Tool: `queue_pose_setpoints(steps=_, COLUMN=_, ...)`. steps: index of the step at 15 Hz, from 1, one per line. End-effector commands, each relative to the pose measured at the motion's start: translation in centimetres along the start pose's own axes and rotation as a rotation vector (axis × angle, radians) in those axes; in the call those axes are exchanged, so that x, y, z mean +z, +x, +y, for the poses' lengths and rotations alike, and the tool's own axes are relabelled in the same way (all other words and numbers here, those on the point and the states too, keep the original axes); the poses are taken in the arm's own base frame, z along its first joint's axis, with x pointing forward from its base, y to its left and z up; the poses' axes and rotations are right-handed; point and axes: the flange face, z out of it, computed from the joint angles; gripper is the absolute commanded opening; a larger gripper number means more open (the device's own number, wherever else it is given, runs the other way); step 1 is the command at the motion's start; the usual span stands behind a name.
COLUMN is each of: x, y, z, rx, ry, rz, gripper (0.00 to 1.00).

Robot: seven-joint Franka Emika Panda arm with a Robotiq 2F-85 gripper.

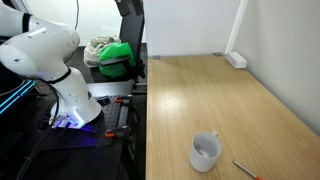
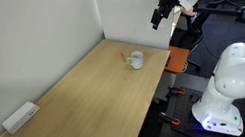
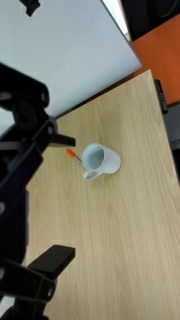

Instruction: Pick up the pen and put it in the cup

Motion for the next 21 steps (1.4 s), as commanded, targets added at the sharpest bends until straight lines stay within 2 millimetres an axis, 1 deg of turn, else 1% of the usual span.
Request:
queue_pose_setpoints(steps=1, x=0.0, y=0.0, z=0.0, rx=0.000, ry=0.000, rz=-0.001, gripper=1.00)
queue_pose_setpoints(steps=7, x=0.0, y=0.0, z=0.0, rx=0.000, ry=0.000, rz=-0.001, gripper=1.00)
queue_pose_setpoints(steps=10, x=-0.1, y=0.7, z=0.0, rx=0.018, ry=0.009, rz=0.030, gripper=1.00)
queue_pose_setpoints(steps=12, x=0.2, y=1.8, z=0.0, rx=0.045, ry=0.016, rz=0.062, gripper=1.00)
queue_pose_setpoints(steps=16, x=1.4, y=4.6, z=-0.1, rx=0.127, ry=0.019, rz=0.133, gripper=1.00)
queue_pose_setpoints(steps=19, x=3.2, y=7.2, z=-0.2, rx=0.209, ry=0.018, rz=0.174, gripper=1.00)
queue_pose_setpoints(steps=21, x=4.9, y=9.1, z=-0.1, rx=0.286, ry=0.018, rz=0.199, gripper=1.00)
